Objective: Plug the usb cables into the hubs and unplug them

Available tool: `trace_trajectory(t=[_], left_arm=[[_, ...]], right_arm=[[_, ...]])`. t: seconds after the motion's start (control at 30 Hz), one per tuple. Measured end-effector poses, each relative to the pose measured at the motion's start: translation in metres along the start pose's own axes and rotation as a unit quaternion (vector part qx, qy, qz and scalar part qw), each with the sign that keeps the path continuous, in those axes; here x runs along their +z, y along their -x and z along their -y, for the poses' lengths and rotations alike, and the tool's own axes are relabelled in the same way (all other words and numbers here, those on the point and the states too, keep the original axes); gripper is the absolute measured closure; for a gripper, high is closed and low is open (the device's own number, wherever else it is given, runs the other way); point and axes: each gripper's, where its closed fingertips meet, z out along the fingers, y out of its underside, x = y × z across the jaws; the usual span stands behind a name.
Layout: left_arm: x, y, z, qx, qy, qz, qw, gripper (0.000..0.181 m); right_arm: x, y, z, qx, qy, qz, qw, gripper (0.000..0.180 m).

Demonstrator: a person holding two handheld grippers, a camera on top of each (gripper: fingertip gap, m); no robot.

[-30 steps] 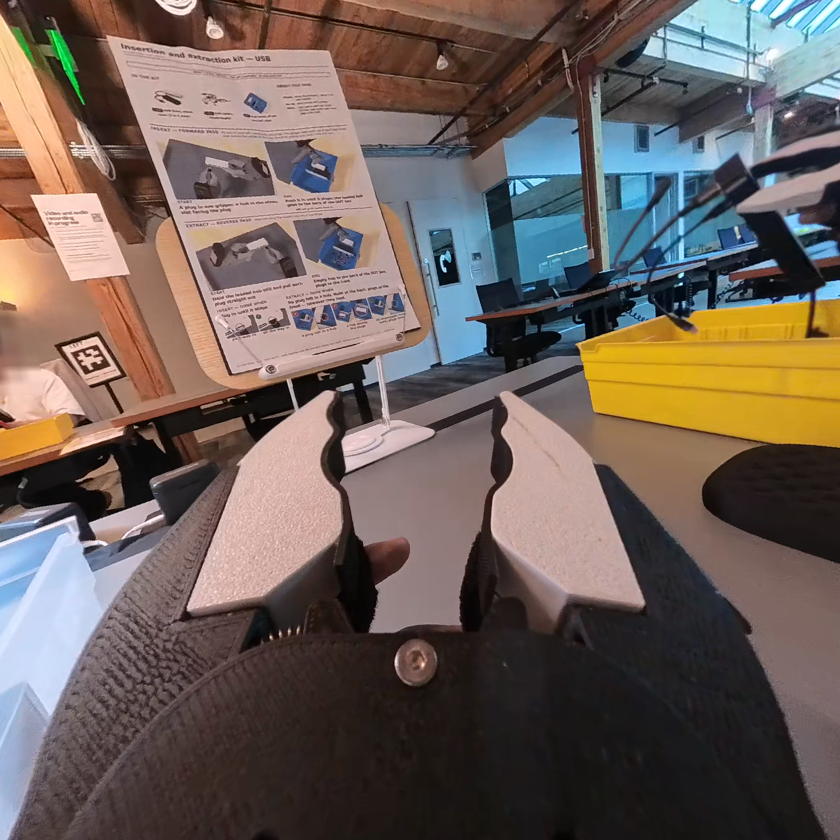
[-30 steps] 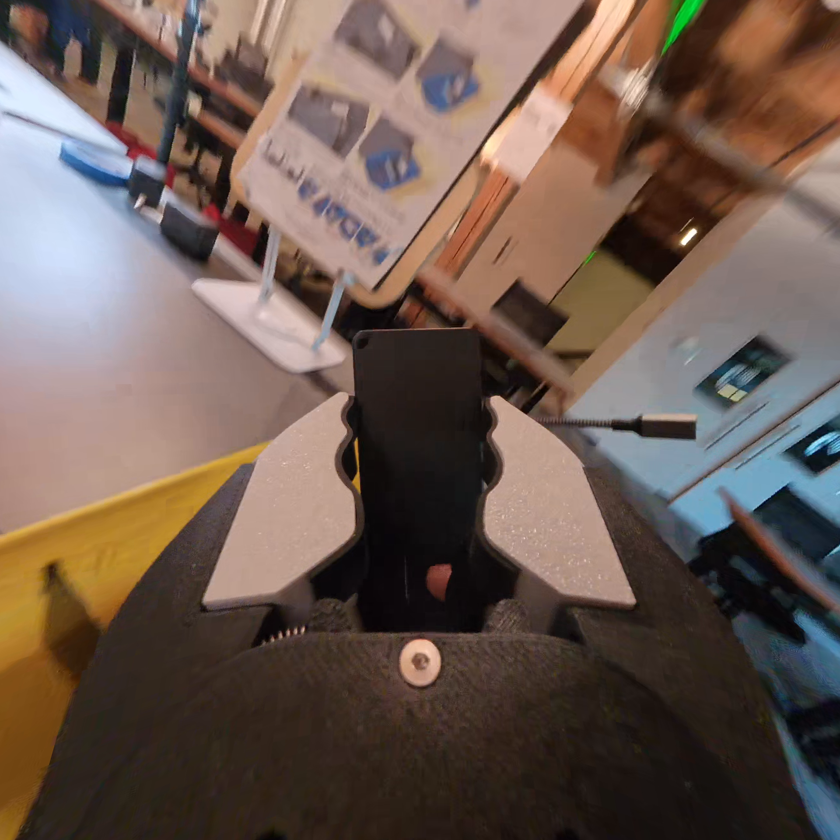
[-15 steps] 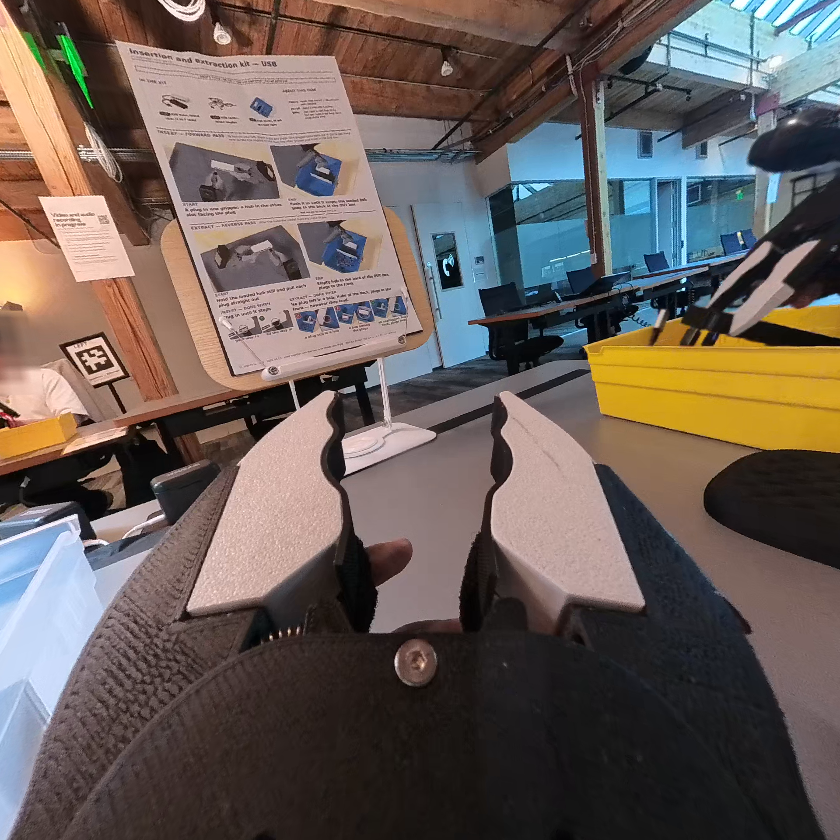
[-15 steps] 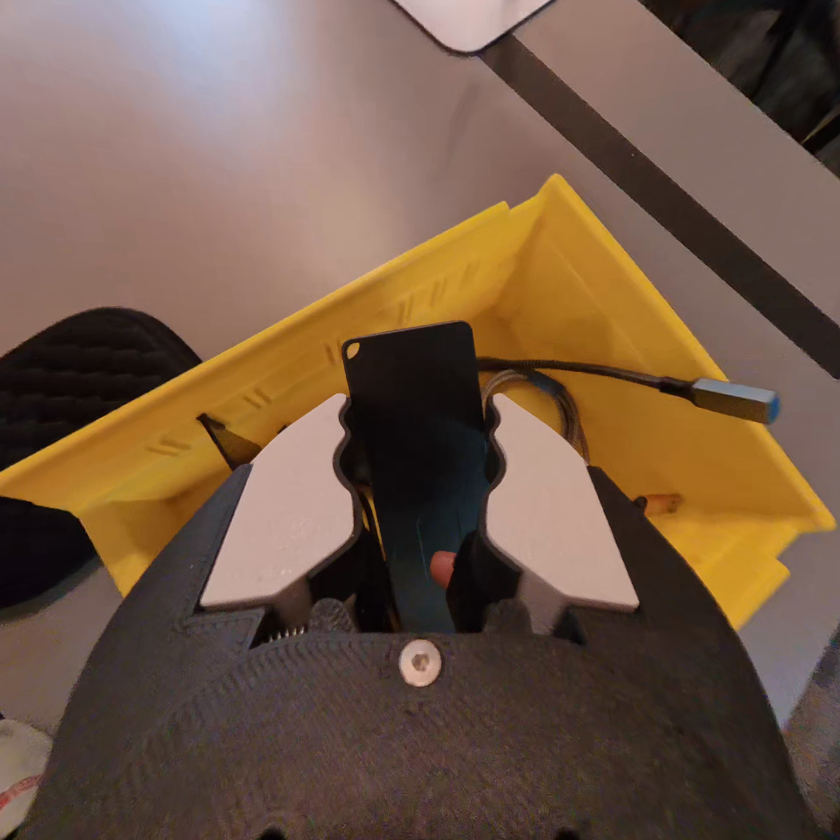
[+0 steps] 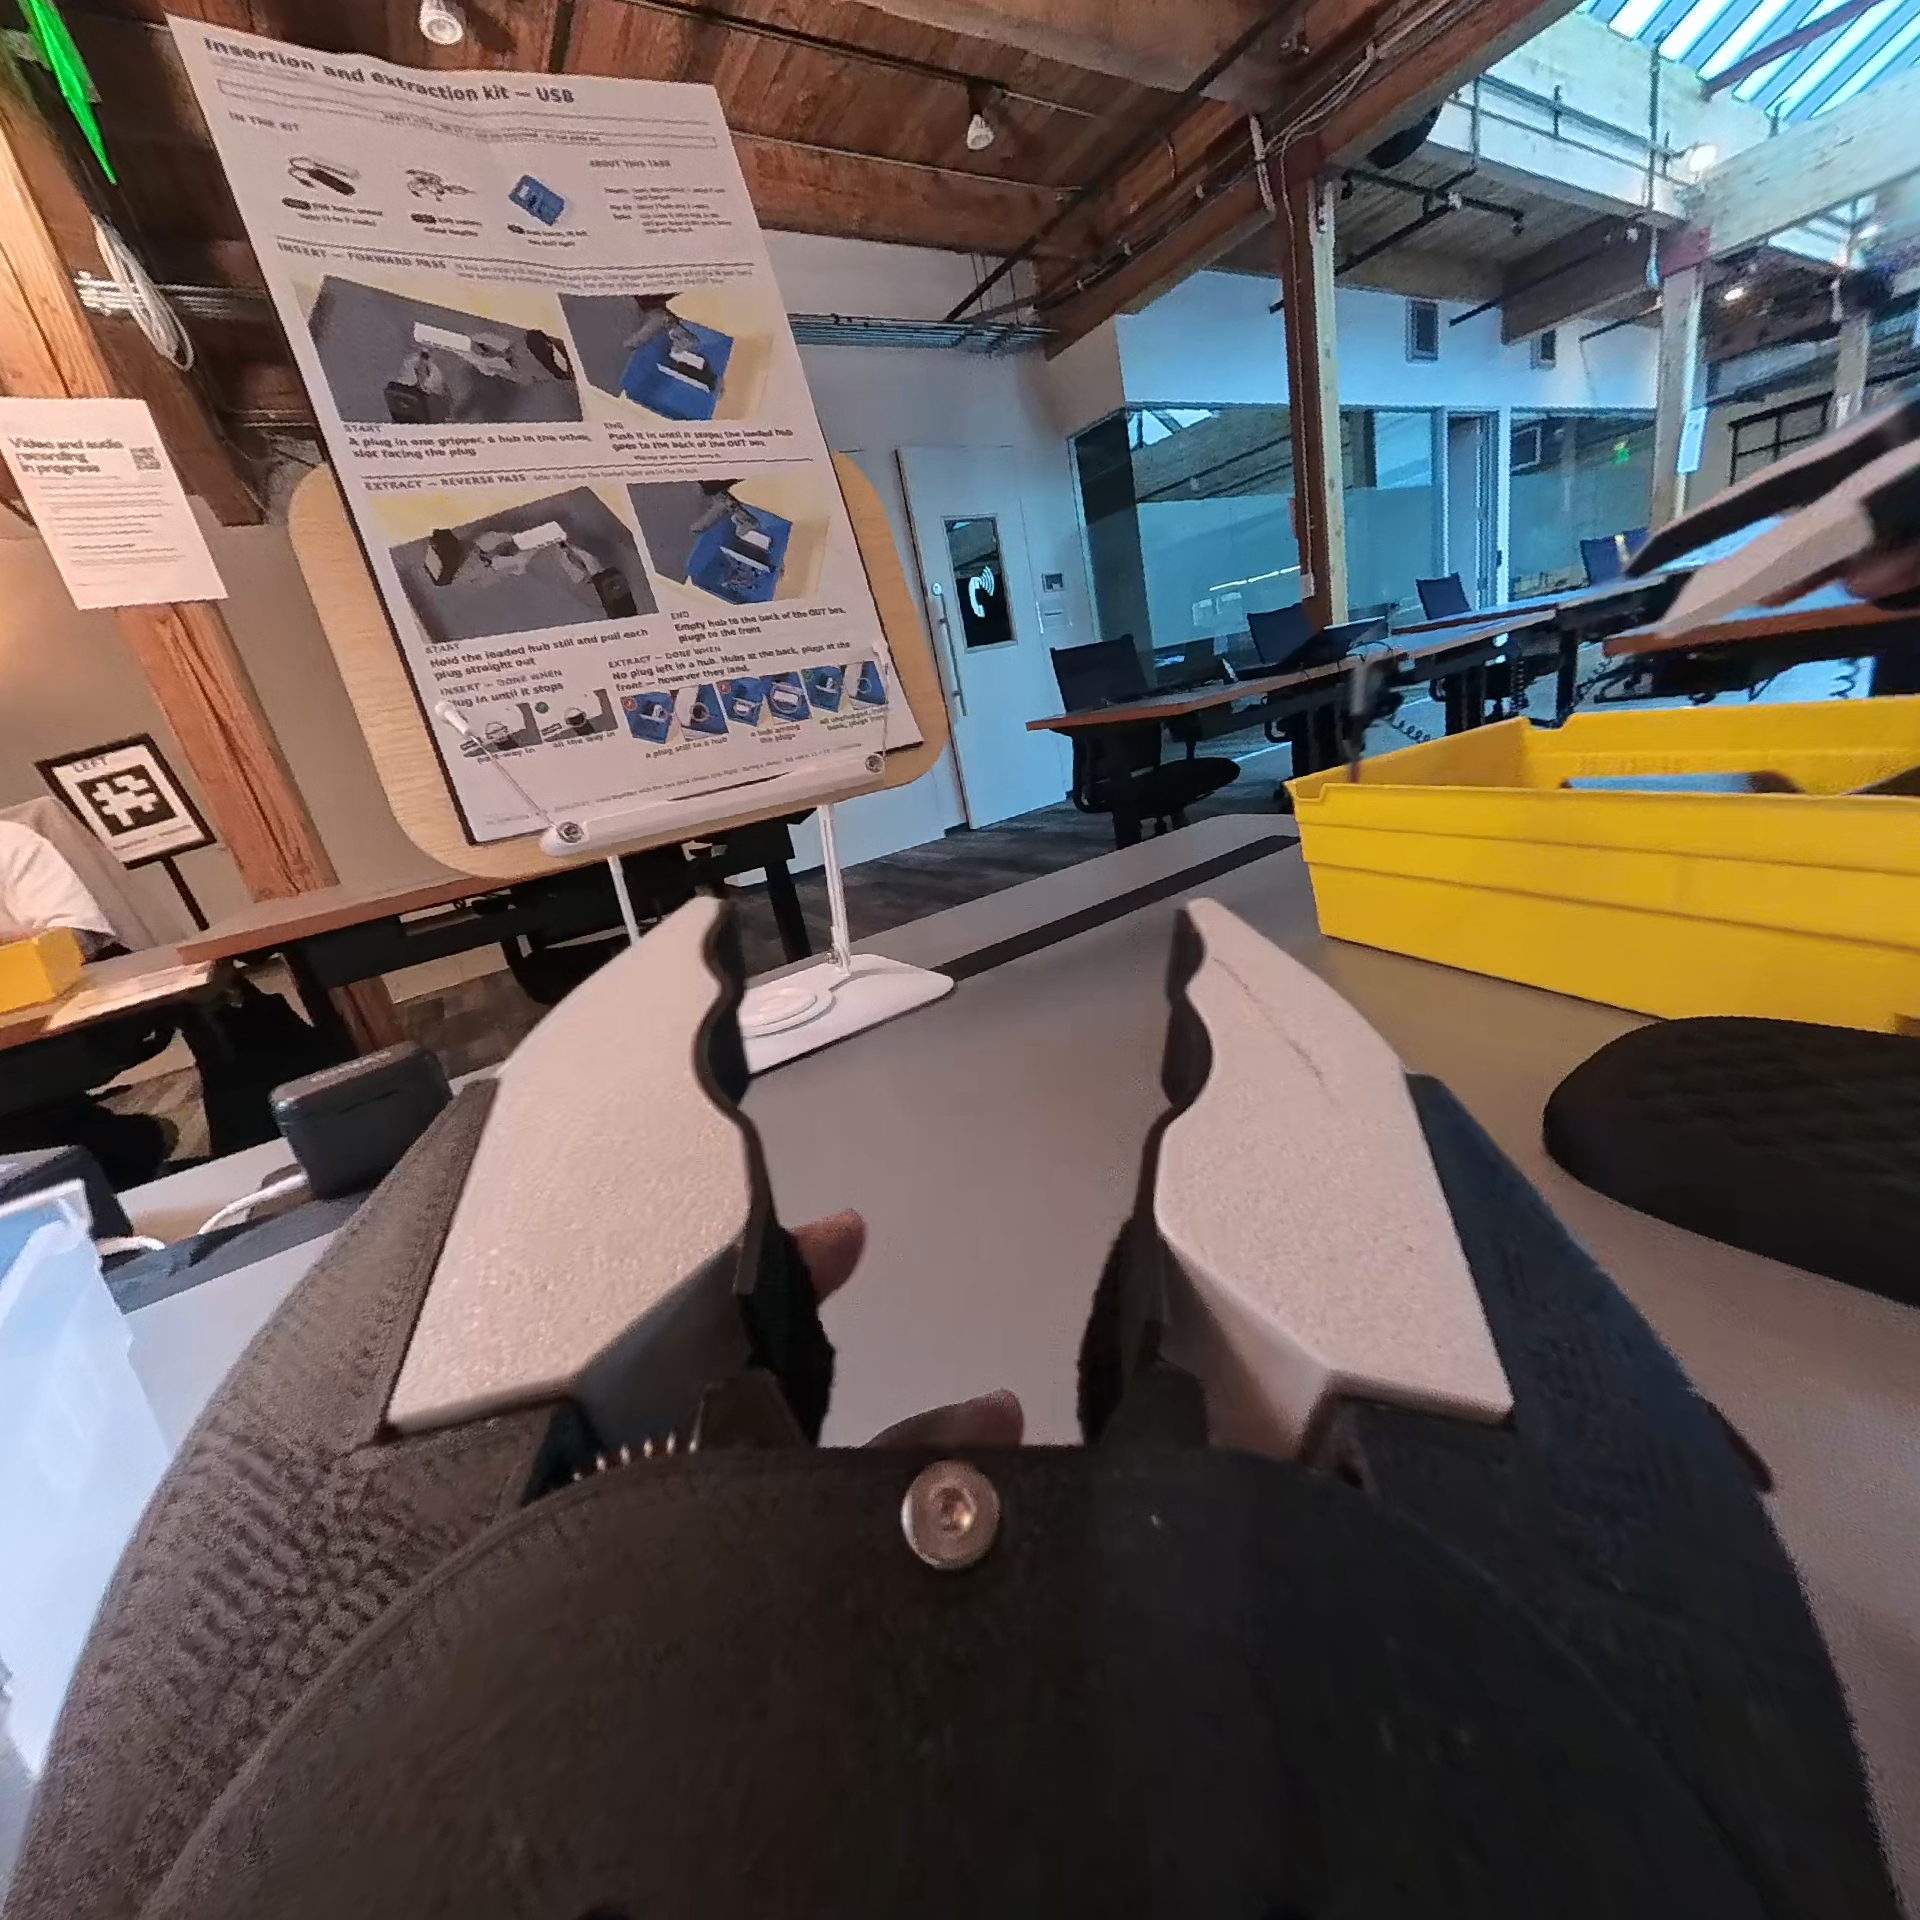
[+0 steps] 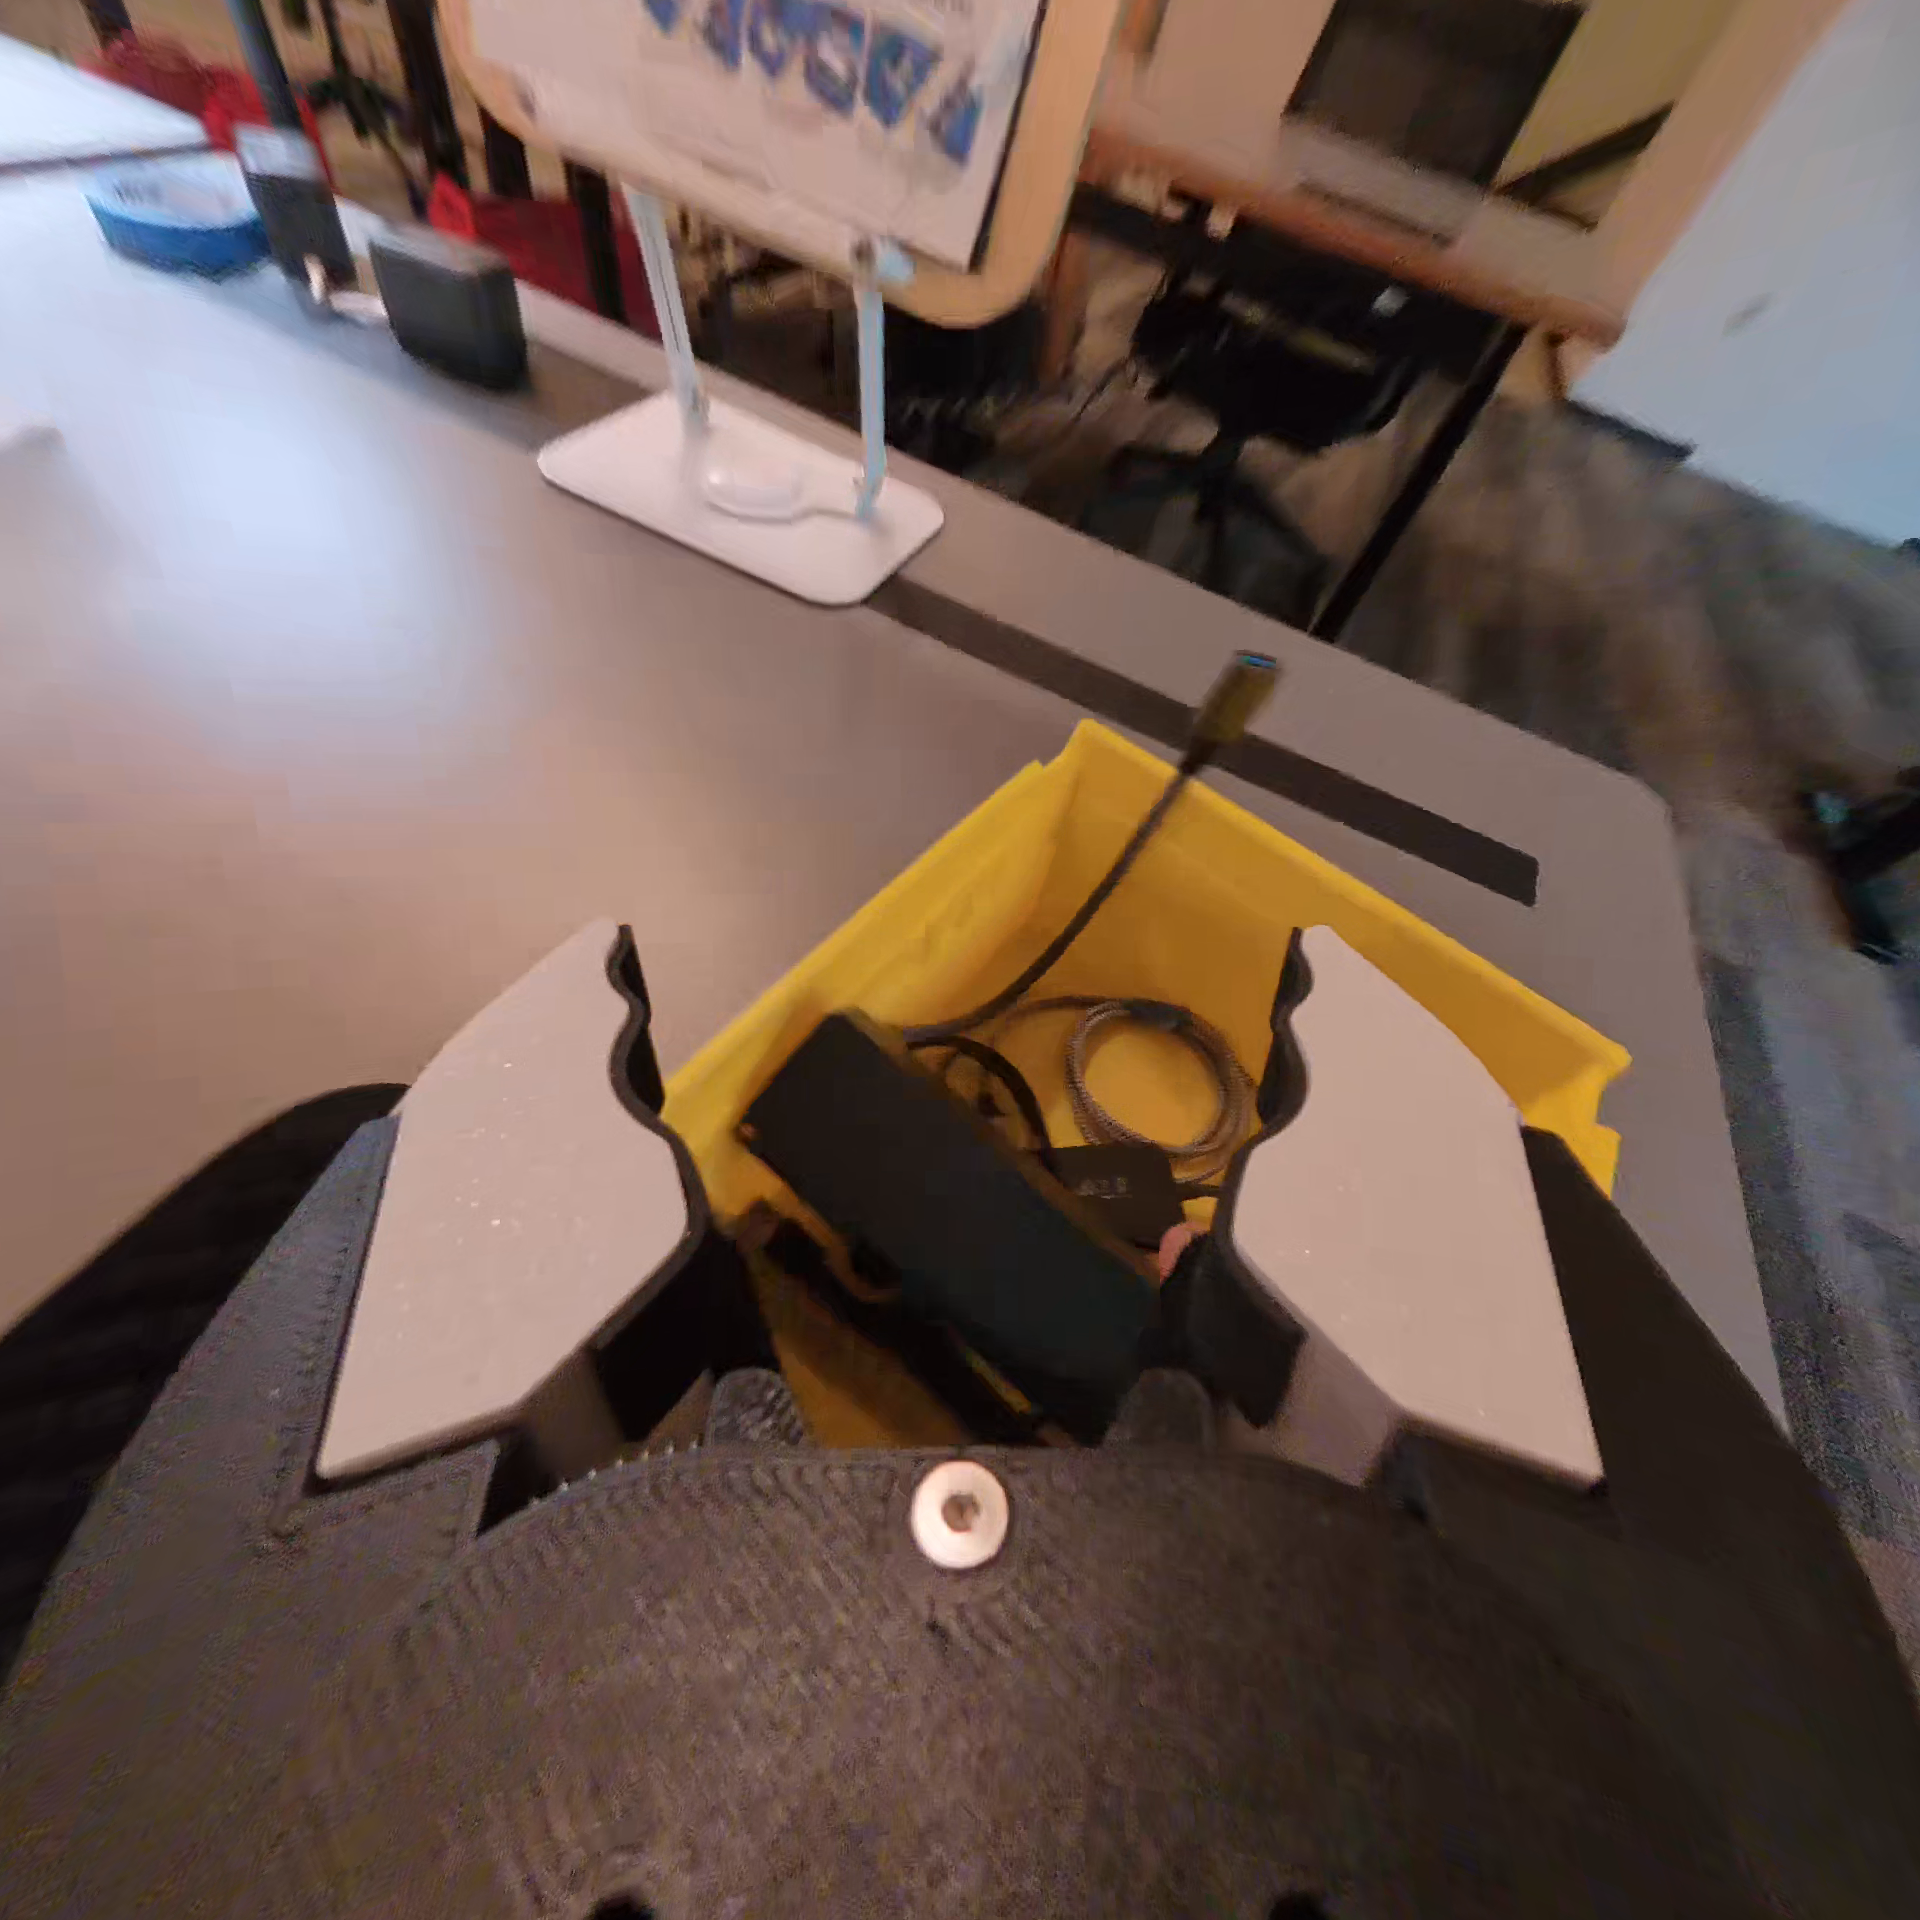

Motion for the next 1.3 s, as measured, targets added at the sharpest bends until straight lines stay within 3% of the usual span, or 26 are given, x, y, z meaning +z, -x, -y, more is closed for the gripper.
trace_trajectory(t=[0.07,0.13,0.23,0.3,0.4,0.47,0.53,0.67,0.87,1.03,1.1,1.3], left_arm=[[0.0,-0.003,0.002,-0.01,0.002,-0.009,1.0,0.085],[0.0,-0.006,0.007,-0.008,0.005,-0.022,1.0,0.077],[-0.005,-0.007,0.024,0.038,0.012,-0.03,0.999,0.077],[-0.011,0.003,0.035,0.087,0.035,-0.016,0.995,0.089],[-0.03,0.025,0.049,0.135,0.089,0.008,0.987,0.097],[-0.046,0.043,0.053,0.154,0.128,0.021,0.98,0.103],[-0.067,0.061,0.043,0.144,0.211,0.028,0.966,0.126],[-0.113,0.083,0.008,0.119,0.343,-0.003,0.932,0.128],[-0.138,0.107,-0.035,0.071,0.409,-0.001,0.91,0.117],[-0.148,0.106,-0.072,0.078,0.481,-0.016,0.873,0.118],[-0.149,0.102,-0.082,0.09,0.498,-0.032,0.862,0.119],[-0.14,0.097,-0.085,0.1,0.48,-0.044,0.87,0.13]], right_arm=[[-0.022,0.031,-0.007,0.008,-0.002,-0.001,1.0,0.067],[-0.035,0.068,-0.039,0.012,0.057,0.02,0.998,0.071],[-0.04,0.099,-0.086,0.02,0.145,0.031,0.989,0.072],[-0.029,0.086,-0.092,0.042,0.169,-0.018,0.984,0.079],[-0.014,0.097,-0.108,0.043,0.21,0.006,0.977,0.084],[-0.003,0.099,-0.116,0.03,0.214,0.007,0.976,0.105],[0.004,0.107,-0.115,0.024,0.196,0.036,0.98,0.141],[0.008,0.097,-0.114,-0.016,0.192,-0.001,0.981,0.145],[0.032,0.087,-0.108,-0.042,0.195,0.004,0.98,0.145],[0.063,0.088,-0.096,-0.053,0.202,0.022,0.978,0.145],[0.077,0.096,-0.09,-0.059,0.203,0.03,0.977,0.145],[0.104,0.141,-0.07,-0.091,0.202,0.065,0.973,0.144]])
